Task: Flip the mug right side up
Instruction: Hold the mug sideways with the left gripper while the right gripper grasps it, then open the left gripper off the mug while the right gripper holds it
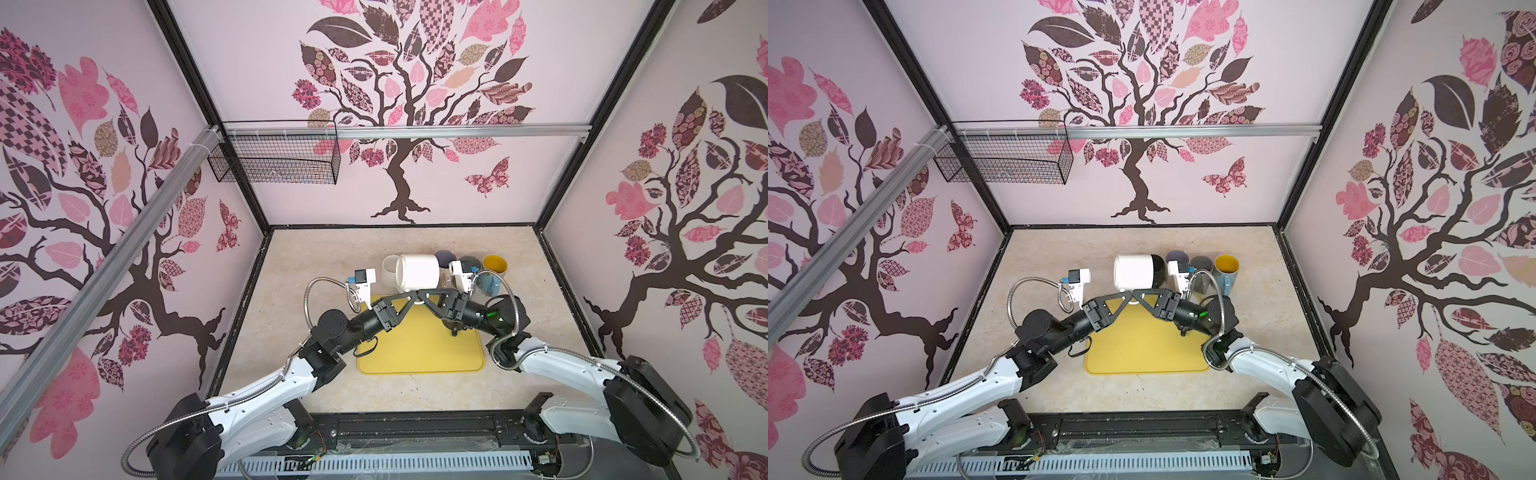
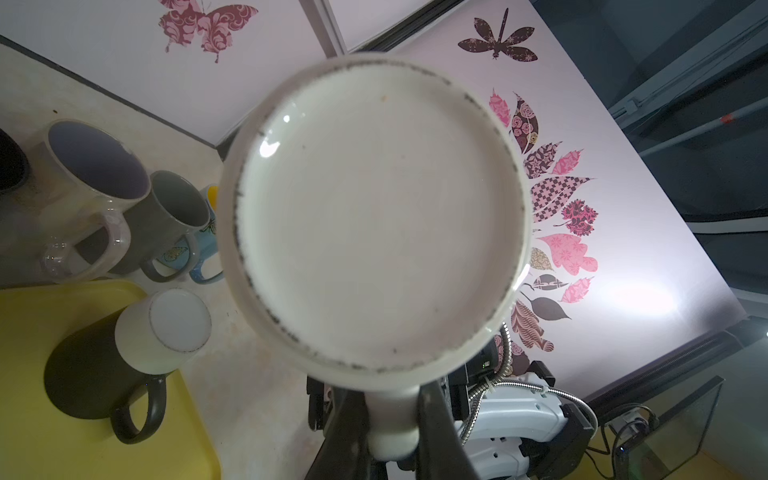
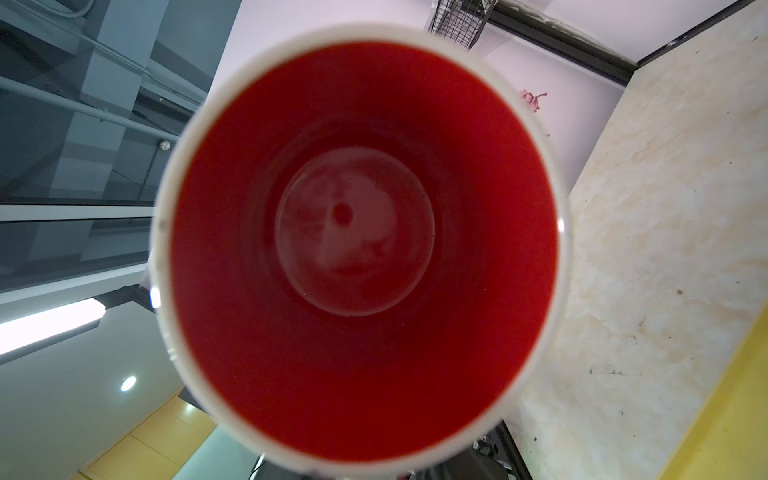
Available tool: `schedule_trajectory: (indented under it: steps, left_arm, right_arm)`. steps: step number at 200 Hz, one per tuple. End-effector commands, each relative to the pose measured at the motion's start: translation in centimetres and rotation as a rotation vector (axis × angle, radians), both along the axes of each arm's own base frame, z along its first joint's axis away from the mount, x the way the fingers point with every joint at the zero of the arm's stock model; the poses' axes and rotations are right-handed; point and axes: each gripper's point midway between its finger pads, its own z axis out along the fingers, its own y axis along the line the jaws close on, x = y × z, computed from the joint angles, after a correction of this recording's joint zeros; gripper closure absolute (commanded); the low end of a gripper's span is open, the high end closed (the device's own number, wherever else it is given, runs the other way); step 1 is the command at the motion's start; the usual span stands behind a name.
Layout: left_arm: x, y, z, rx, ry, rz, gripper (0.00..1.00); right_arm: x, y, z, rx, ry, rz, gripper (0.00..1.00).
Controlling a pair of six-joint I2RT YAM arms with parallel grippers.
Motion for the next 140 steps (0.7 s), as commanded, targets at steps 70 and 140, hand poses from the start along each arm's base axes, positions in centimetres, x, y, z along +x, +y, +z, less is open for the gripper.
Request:
schedule_trajectory:
  steps: [70, 140]
  left_arm:
    - [-2.0, -0.5, 0.0, 0.004, -0.067, -0.073, 1.00]
    - [0.8, 5.1, -4.1, 0.538, -0.043, 0.259, 0.04]
  right_arm:
    - [1.1, 0.1, 3.6, 0.080, -0.057, -0.021, 1.00]
    - [1.6, -0.4, 1.8, -0.103, -0.086, -0.127, 1.00]
